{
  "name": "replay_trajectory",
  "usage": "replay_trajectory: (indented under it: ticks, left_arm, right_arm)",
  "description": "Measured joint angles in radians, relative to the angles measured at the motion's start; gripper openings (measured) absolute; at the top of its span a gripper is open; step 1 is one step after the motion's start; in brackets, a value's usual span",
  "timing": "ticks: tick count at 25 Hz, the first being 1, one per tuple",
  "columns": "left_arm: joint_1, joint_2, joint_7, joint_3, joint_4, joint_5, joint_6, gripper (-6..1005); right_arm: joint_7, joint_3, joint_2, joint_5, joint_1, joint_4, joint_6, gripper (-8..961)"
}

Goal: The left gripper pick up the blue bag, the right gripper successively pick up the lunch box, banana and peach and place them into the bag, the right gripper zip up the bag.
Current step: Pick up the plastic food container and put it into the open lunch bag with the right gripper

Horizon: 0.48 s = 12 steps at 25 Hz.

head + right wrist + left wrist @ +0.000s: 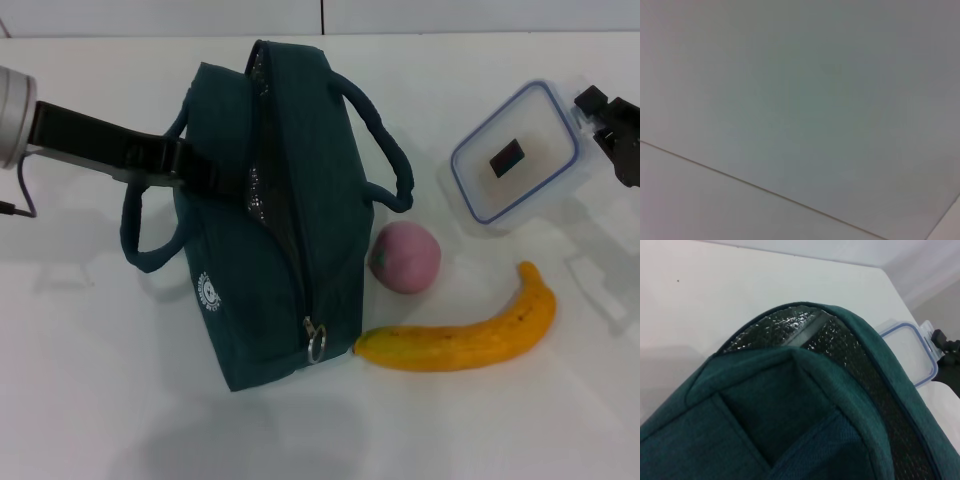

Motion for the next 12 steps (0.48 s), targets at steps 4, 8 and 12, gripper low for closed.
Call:
replay_trajectory:
  ticks: [4, 8, 12]
  left_arm:
    - [-0.001, -0.001, 0.000, 0.004, 0.000, 0.000, 0.000, 34]
    - [-0.001, -0.002, 0.000, 0.005, 0.000, 0.000, 0.000, 34]
    - [-0.001, -0.003, 0.000, 0.005, 0.000, 0.000, 0.000, 34]
  right_arm:
    - [0.000, 0.000, 0.000, 0.000, -0.002, 0.000, 0.000, 94]
    - [0.002, 0.000, -0.001, 0.002, -0.004, -0.003, -0.003, 94]
    - [0.003, 0.000, -0.001, 0.008, -0.006, -0.007, -0.020, 94]
